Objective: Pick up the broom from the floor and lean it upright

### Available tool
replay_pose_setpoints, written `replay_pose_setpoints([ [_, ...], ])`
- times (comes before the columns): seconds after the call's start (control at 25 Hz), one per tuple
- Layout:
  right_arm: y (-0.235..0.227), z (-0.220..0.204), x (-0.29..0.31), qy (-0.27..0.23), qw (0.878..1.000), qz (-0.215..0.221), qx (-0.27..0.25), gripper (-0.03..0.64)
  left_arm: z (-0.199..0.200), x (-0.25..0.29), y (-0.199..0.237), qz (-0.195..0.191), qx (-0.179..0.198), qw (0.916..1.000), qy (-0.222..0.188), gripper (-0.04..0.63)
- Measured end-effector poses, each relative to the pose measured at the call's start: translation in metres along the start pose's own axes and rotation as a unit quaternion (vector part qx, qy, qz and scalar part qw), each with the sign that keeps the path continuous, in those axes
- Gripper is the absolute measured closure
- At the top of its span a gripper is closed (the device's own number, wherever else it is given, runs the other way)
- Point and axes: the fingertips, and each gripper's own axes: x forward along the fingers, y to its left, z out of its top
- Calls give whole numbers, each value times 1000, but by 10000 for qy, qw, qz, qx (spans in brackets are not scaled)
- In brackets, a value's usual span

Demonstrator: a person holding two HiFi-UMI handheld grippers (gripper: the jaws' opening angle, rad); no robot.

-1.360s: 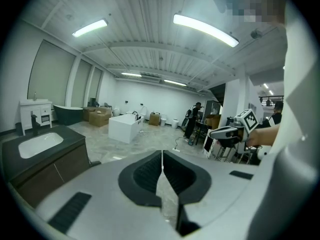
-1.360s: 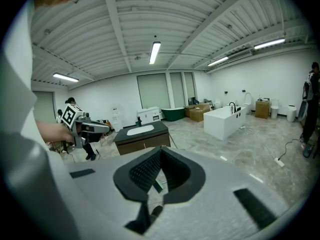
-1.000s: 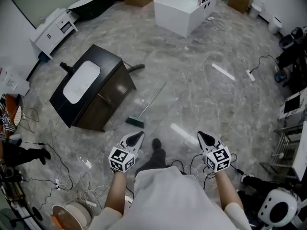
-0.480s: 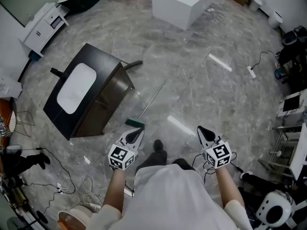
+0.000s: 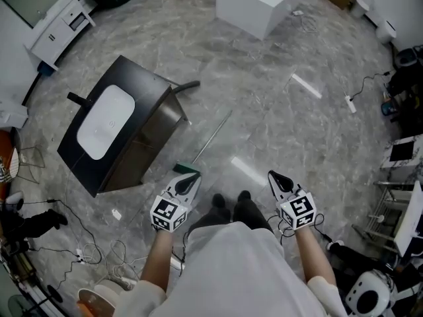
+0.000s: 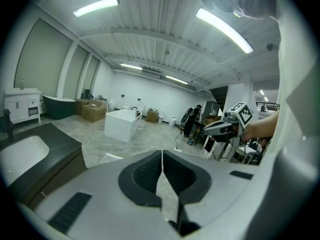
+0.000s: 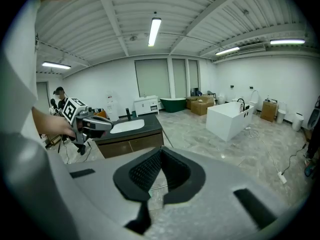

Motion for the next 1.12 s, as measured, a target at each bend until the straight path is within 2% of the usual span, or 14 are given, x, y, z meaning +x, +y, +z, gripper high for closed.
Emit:
replay_pose_setpoints([
  [0.24, -24, 4, 31, 91, 9998, 198, -28, 615, -2, 24, 18, 145, -140, 9998, 36, 584],
  [0.68, -124, 6, 138, 453, 9955, 824, -69, 615, -2, 133, 73, 619, -331, 9973, 196, 584],
  [0.92, -158, -13, 208, 782, 9871, 1342, -400, 615, -23, 201, 114, 804, -425, 9952, 350, 584],
  [1.12, -186, -41, 267, 968, 9801, 1670, -460, 615, -57, 252, 152, 1000, -405, 9932, 440, 584],
])
